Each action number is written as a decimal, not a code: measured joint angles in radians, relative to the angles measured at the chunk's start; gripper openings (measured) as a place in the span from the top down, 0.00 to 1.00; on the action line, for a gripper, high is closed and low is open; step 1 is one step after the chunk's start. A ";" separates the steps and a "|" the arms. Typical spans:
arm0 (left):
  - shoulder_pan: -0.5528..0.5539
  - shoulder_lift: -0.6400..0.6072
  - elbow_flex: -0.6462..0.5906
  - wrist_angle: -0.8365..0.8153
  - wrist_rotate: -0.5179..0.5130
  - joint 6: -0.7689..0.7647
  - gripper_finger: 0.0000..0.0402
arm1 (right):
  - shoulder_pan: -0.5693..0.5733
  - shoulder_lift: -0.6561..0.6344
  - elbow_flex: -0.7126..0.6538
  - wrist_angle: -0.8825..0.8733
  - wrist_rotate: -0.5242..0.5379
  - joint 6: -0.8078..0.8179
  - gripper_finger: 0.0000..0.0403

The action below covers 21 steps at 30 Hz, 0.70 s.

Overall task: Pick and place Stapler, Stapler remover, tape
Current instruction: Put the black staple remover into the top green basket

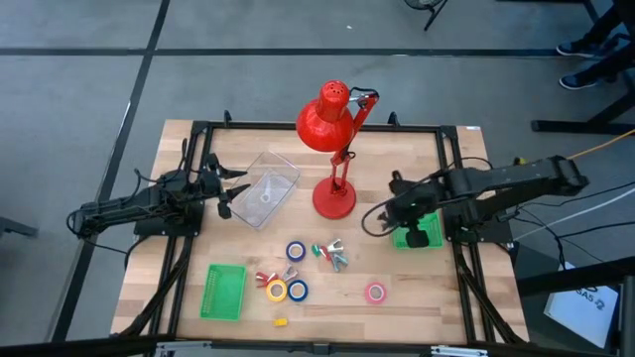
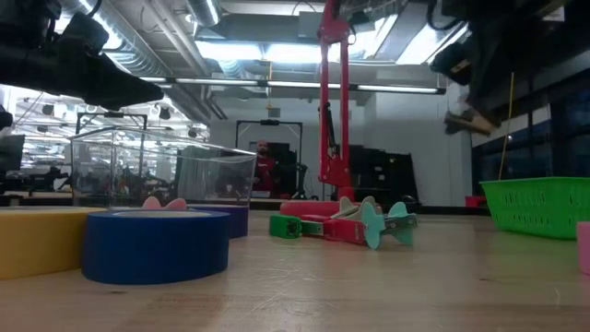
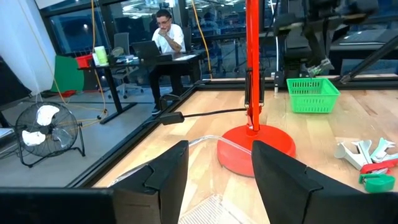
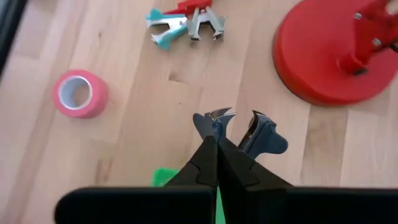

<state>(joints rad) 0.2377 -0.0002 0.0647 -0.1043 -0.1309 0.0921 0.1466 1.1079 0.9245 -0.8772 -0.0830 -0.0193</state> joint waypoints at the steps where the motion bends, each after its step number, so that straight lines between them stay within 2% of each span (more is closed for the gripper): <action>1: 0.000 0.000 0.000 -0.001 0.000 0.000 0.57 | 0.001 -0.018 0.000 -0.016 0.000 0.017 1.00; 11: 0.000 0.000 0.000 0.000 -0.002 0.000 0.57 | 0.001 -0.131 0.000 -0.142 0.001 0.135 1.00; 21: 0.000 0.000 0.000 0.000 -0.002 0.000 0.57 | 0.001 -0.149 -0.004 -0.219 0.004 0.173 1.00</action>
<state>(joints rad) 0.2379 -0.0002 0.0647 -0.1047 -0.1330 0.0921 0.1478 0.9588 0.9210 -1.0960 -0.0792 0.1540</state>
